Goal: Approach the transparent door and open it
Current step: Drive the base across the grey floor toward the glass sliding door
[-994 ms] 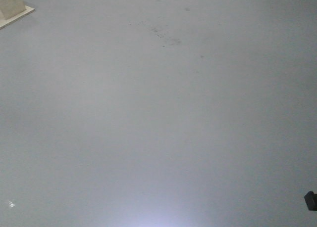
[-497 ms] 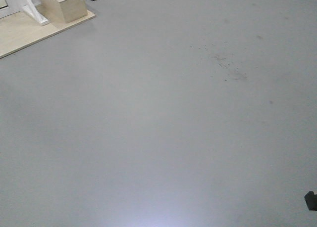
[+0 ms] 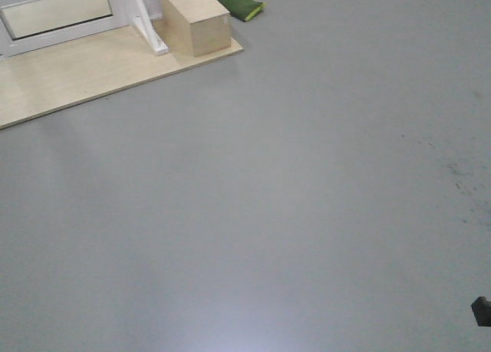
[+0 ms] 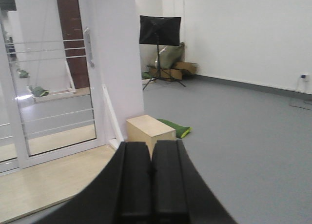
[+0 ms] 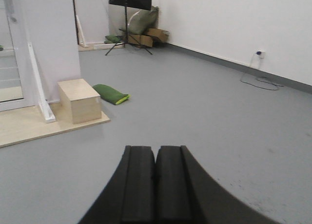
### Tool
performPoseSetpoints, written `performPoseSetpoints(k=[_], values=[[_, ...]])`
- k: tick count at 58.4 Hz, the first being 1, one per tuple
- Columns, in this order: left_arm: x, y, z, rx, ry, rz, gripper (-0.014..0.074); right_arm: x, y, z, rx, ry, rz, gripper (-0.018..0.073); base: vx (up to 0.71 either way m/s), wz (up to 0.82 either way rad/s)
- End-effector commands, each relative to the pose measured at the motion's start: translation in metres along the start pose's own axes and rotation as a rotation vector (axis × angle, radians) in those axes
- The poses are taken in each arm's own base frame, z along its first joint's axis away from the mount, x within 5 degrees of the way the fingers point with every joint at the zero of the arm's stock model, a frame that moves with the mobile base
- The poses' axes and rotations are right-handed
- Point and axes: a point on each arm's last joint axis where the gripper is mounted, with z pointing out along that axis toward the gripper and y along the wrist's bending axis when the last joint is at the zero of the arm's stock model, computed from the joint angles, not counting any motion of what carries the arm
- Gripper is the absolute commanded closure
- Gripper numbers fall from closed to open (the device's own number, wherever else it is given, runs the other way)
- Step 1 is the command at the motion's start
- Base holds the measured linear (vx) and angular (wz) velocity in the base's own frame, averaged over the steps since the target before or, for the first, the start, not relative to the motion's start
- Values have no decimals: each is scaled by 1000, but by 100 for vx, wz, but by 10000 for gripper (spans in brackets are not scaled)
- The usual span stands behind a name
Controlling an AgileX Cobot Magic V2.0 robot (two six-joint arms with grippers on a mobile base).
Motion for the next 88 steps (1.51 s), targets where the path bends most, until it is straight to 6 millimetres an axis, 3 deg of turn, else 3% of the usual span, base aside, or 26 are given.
performPoseSetpoints(k=[1,88], values=[[3,0,0,6,-54,-9,602,-4,0,-1,8,-84,-5,567,78,53],[3,0,0,6,-54,-9,602,-4,0,-1,8,-84,-5,567,75,32]])
